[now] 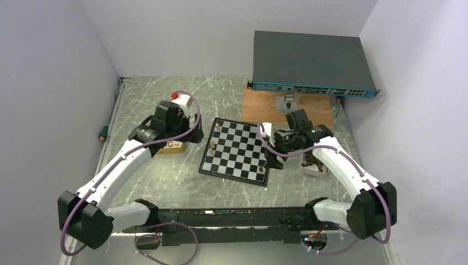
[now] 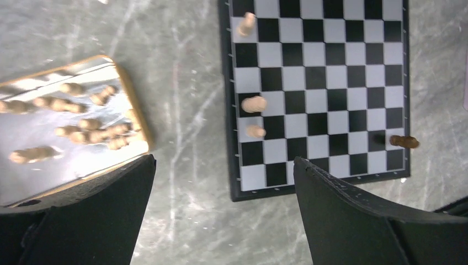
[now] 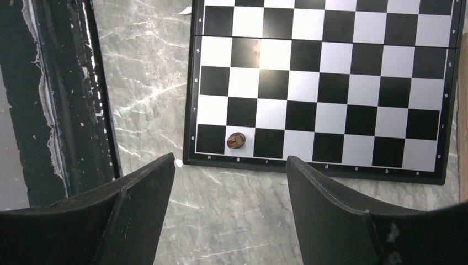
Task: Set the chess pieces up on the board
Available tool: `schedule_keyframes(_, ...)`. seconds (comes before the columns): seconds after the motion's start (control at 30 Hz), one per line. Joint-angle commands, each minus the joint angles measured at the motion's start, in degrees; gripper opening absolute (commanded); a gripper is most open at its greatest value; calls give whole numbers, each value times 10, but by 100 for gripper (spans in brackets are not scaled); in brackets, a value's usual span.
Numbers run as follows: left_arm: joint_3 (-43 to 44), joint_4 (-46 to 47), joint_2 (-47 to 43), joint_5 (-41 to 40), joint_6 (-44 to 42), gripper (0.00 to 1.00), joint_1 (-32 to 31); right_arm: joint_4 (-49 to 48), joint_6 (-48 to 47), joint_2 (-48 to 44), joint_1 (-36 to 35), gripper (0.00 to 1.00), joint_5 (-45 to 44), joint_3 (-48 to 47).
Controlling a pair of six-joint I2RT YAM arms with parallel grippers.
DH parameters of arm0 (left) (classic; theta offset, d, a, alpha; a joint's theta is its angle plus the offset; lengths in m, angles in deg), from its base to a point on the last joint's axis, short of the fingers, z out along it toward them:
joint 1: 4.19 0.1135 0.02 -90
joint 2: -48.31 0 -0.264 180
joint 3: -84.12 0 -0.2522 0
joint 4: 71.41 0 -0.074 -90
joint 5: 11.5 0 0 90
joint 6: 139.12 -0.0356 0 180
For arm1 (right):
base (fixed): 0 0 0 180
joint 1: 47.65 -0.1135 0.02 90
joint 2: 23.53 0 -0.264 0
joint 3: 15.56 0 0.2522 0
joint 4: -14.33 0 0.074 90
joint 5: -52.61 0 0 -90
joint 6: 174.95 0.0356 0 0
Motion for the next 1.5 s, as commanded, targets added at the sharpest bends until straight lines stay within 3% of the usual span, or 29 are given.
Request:
schedule_keyframes(0.0,-16,57,-25,99,-81,100,88,17,-27,-11,19,77,48,-14)
schedule_keyframes(0.13,-14,47,-7,94,-111,99,145,40,-49,-2,33,76,73,-19)
schedule_keyframes(0.3,-21,55,25,71,-129,90,195,53,-52,20,35,75,93,-17)
schedule_keyframes(0.5,-36,76,69,97,-127,78,258,55,-29,41,34,75,64,-35)
schedule_keyframes(0.7,-38,71,114,59,-134,62,273,64,1,56,36,75,69,-57)
schedule_keyframes(0.93,-27,69,154,21,-130,51,276,68,11,55,52,74,64,-50)
schedule_keyframes(1.47,-22,154,222,12,-165,40,285,76,13,80,80,74,71,-69)
